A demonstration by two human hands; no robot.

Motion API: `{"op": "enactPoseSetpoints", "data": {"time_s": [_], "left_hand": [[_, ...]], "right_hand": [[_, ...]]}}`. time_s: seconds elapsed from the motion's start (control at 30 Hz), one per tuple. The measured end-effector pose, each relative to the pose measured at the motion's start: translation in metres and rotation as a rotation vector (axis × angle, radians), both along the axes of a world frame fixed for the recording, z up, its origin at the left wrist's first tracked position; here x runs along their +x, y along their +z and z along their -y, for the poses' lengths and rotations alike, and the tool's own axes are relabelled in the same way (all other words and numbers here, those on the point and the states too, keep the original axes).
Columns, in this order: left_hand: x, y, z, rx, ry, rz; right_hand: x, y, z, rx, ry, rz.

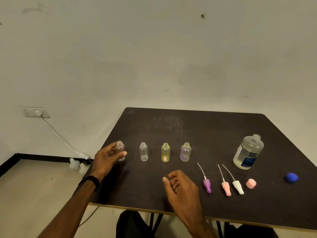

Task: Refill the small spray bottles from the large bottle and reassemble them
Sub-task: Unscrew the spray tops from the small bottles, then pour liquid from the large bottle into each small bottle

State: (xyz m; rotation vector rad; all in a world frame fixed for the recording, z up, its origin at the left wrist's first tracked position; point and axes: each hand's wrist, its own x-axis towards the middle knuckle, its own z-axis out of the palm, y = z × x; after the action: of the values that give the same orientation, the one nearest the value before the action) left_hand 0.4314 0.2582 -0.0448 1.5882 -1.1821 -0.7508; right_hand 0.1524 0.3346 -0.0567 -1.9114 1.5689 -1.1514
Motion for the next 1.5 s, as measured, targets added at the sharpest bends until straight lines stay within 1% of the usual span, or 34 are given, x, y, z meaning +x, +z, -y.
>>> {"op": "enactPoseSetpoints", "data": {"time_s": [0.2, 0.33, 0.5, 0.67, 0.83, 0.87, 0.93, 1.0, 1.07, 1.1, 1.17, 1.23, 1.33, 1.4, 1.43, 1.5], "left_hand": [[0.006, -0.002, 0.014, 0.038, -0.059, -0.018], [0.012, -0.008, 0.018, 0.052, -0.082, -0.049], [0.016, -0.011, 0.022, 0.077, -0.105, -0.044], [0.013, -0.013, 0.022, 0.091, -0.128, -0.06], [0.014, -0.006, 0.011, 0.094, -0.134, -0.099], [0.014, -0.005, 0.007, 0.074, -0.105, -0.093], [0.007, 0.003, -0.006, -0.014, 0.034, -0.013], [-0.004, 0.014, -0.022, -0.158, 0.219, 0.072], [-0.022, 0.026, -0.041, -0.322, 0.305, 0.107], [-0.036, 0.03, -0.049, -0.375, 0.288, 0.116], [-0.069, 0.031, -0.063, -0.417, 0.172, 0.15], [-0.107, 0.026, -0.071, -0.4, 0.012, 0.166], [-0.168, 0.017, -0.069, -0.314, -0.157, 0.073], [-0.201, 0.009, -0.06, -0.256, -0.194, 0.007], [-0.216, 0.005, -0.055, -0.233, -0.2, -0.01], [-0.236, -0.004, -0.044, -0.176, -0.185, -0.034]], "right_hand": [[0.028, -0.008, 0.009, 0.069, 0.062, 0.012], [0.027, -0.013, 0.008, 0.092, 0.063, 0.009], [0.024, -0.015, 0.01, 0.111, 0.062, -0.005], [0.021, -0.011, 0.008, 0.082, 0.07, 0.017], [0.002, -0.001, 0.001, 0.007, 0.084, 0.061], [-0.005, 0.002, 0.0, -0.007, 0.085, 0.063], [-0.025, 0.011, -0.002, -0.035, 0.065, 0.044], [-0.052, 0.022, -0.002, -0.048, 0.035, 0.062], [-0.085, 0.036, -0.002, -0.074, 0.036, 0.124], [-0.102, 0.044, -0.002, -0.102, 0.032, 0.131], [-0.138, 0.055, -0.001, -0.154, -0.042, 0.089], [-0.169, 0.064, 0.003, -0.194, -0.151, 0.06], [-0.205, 0.076, 0.01, -0.244, -0.285, -0.012], [-0.221, 0.079, 0.016, -0.255, -0.354, -0.049], [-0.228, 0.079, 0.02, -0.235, -0.381, -0.034], [-0.239, 0.076, 0.032, -0.123, -0.439, 0.027]]}}
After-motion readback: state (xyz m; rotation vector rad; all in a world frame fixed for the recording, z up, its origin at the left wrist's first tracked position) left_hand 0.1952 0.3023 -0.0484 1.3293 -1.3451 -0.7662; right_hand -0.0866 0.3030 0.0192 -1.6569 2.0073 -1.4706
